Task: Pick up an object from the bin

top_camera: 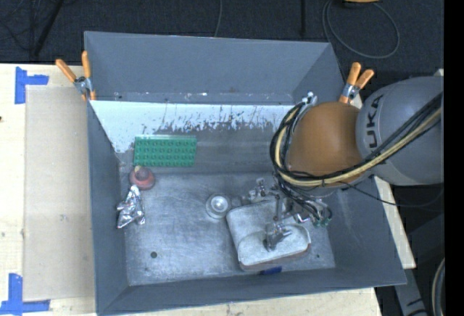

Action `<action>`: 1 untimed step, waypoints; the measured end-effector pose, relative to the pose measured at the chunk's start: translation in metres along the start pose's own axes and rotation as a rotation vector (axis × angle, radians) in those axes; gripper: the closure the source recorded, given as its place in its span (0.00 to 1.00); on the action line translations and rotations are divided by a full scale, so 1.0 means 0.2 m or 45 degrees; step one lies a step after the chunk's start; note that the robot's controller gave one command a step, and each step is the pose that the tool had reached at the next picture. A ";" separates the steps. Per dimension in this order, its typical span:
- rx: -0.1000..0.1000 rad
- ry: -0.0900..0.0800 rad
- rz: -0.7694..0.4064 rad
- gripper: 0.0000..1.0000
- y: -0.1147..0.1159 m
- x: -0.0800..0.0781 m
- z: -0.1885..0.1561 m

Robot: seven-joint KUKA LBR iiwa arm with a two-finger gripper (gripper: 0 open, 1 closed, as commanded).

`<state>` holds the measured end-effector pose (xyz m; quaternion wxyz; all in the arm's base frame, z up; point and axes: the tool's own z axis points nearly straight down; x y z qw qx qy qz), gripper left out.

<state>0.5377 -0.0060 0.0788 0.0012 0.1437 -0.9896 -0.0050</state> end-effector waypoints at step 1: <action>0.004 0.002 -0.001 1.00 0.00 0.00 -0.01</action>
Offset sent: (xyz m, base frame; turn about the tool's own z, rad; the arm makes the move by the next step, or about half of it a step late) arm 0.0000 0.0000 0.0000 0.0000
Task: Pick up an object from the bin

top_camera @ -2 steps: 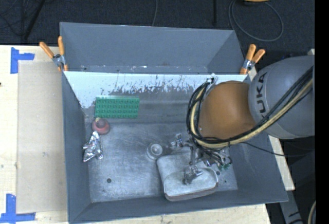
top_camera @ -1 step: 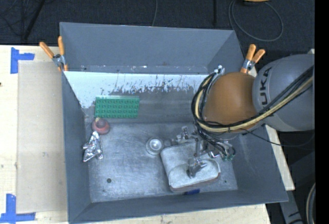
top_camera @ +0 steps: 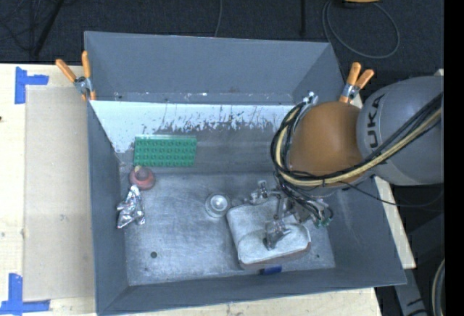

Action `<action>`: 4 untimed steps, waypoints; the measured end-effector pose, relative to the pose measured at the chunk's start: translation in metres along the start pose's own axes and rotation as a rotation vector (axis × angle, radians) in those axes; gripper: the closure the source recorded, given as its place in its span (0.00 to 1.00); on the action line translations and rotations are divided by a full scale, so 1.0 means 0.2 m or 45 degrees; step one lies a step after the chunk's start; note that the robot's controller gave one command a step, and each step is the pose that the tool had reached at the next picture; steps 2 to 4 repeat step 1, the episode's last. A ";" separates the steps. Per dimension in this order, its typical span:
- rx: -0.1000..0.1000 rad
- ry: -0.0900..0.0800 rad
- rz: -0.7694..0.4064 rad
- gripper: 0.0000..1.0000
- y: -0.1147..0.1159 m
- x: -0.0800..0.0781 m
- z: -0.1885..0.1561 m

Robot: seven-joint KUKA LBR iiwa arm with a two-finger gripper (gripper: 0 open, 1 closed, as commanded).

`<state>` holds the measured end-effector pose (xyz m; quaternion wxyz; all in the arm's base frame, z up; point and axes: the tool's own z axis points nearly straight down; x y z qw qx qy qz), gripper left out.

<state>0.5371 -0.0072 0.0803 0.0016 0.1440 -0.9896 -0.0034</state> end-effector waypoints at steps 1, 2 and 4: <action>0.011 -0.011 -0.215 1.00 0.13 -0.10 -0.67; 0.011 -0.011 -0.215 1.00 0.13 -0.10 -0.67; 0.011 -0.011 -0.215 1.00 0.13 -0.10 -0.67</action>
Offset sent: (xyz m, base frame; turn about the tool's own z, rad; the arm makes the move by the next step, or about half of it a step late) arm 0.0104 0.0294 0.1311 -0.1696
